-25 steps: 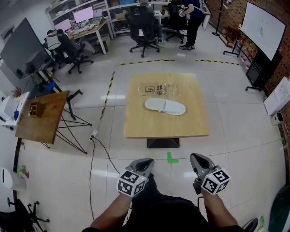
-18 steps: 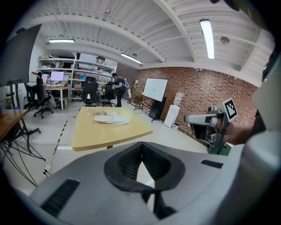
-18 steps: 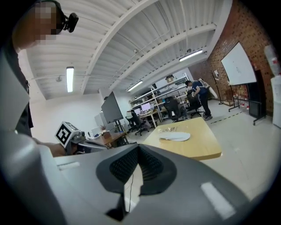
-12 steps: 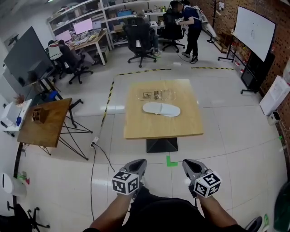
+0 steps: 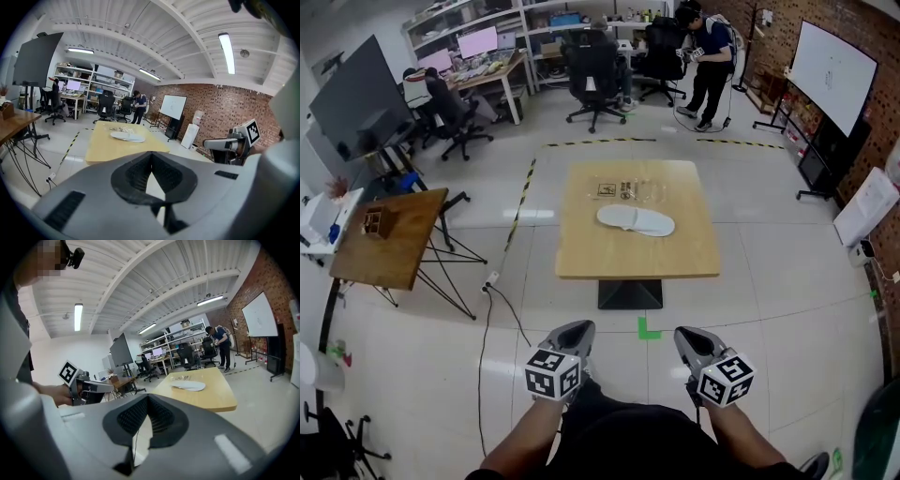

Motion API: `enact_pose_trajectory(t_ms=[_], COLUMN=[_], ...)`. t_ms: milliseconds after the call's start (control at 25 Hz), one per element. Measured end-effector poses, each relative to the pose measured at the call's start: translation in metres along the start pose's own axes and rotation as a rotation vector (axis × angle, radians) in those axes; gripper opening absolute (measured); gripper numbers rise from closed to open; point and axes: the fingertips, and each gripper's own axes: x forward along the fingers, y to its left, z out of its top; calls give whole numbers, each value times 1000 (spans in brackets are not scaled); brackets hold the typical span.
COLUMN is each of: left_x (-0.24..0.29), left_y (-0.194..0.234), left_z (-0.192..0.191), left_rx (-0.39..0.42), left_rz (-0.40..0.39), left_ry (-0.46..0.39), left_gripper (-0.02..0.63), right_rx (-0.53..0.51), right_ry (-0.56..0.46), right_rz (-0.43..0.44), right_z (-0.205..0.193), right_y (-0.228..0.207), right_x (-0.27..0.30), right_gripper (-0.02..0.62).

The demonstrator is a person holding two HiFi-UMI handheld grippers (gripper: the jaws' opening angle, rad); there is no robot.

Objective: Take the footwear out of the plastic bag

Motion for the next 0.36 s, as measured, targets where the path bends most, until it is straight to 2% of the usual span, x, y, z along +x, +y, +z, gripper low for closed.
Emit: enact_pose_trajectory(t_ms=[360], left_x=[-1], left_y=[-1], left_z=[2], left_rx=[31], left_rz=[-3], left_ry=[-5], left_gripper=[8], right_rx=[14], right_ry=[-11], right_rz=[-10], right_z=[0], right_y=[-8], right_x=[3], right_gripper=[0])
